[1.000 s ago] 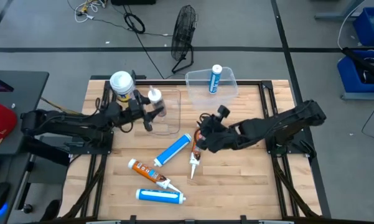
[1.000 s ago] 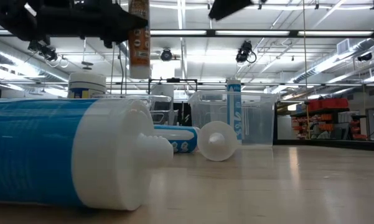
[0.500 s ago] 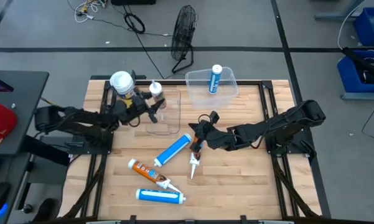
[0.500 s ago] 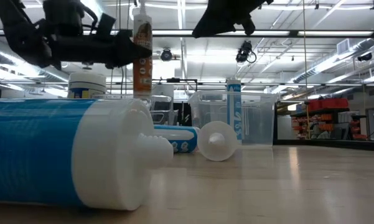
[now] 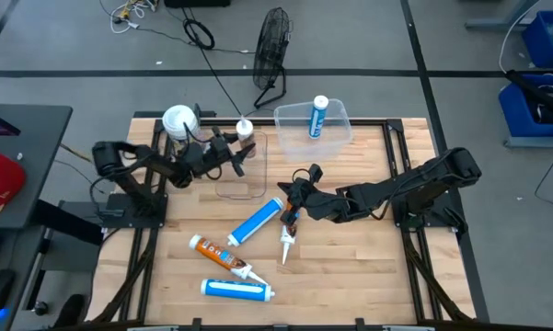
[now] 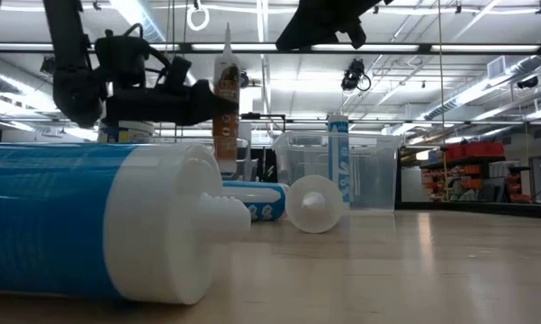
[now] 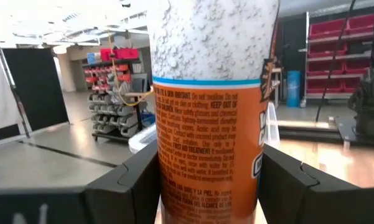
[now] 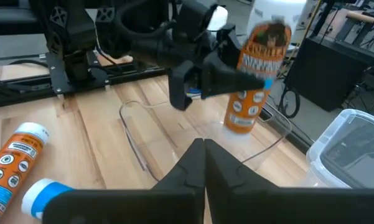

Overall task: Pick & place silicon tubes, Sealant and Lysol wipes
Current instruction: Put the bottom orange sealant into the transparent bin

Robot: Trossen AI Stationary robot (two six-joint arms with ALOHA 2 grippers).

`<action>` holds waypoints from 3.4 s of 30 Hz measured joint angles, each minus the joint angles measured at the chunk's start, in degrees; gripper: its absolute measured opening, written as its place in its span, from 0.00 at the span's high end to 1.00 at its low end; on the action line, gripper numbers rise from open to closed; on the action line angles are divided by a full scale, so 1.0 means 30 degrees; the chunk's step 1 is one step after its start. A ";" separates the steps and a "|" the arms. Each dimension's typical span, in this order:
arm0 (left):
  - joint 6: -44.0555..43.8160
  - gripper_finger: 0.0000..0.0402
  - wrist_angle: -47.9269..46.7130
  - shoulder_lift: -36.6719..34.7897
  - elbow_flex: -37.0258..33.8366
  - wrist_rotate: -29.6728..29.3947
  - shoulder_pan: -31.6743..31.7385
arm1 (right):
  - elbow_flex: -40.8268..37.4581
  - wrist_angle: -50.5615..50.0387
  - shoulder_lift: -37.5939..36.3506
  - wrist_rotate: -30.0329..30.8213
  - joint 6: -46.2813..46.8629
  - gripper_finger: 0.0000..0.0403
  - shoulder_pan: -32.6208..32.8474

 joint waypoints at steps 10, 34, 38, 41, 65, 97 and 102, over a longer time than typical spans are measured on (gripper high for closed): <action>0.0059 0.47 0.1352 0.2699 0.0680 0.0061 0.0118 | -0.0006 -0.0100 0.0000 0.0014 0.0000 0.99 0.0005; -0.1005 0.47 0.1755 0.3694 0.0783 0.0030 0.0911 | 0.0001 -0.0129 0.0000 0.0015 0.0000 0.99 -0.0009; -0.1005 0.47 0.1755 0.3694 0.0783 0.0288 0.0923 | 0.0001 -0.0129 0.0000 0.0015 0.0000 0.99 -0.0052; -0.1026 0.47 0.1753 0.3694 0.0783 0.0668 0.0954 | 0.0001 -0.0129 0.0000 0.0015 0.0000 0.99 -0.0060; -0.0852 0.47 0.1653 0.4201 0.0783 0.0995 0.0954 | 0.0001 -0.0148 0.0007 0.0000 0.0000 0.99 -0.0060; -0.0829 0.46 0.0991 0.5217 0.1730 0.0985 0.1173 | 0.0001 -0.1112 0.0015 -0.0007 0.0528 0.99 -0.0118; -0.0845 0.45 0.0801 0.5188 0.1745 0.0987 0.1173 | 0.0001 -0.1105 0.0015 -0.0007 0.0555 0.99 -0.0125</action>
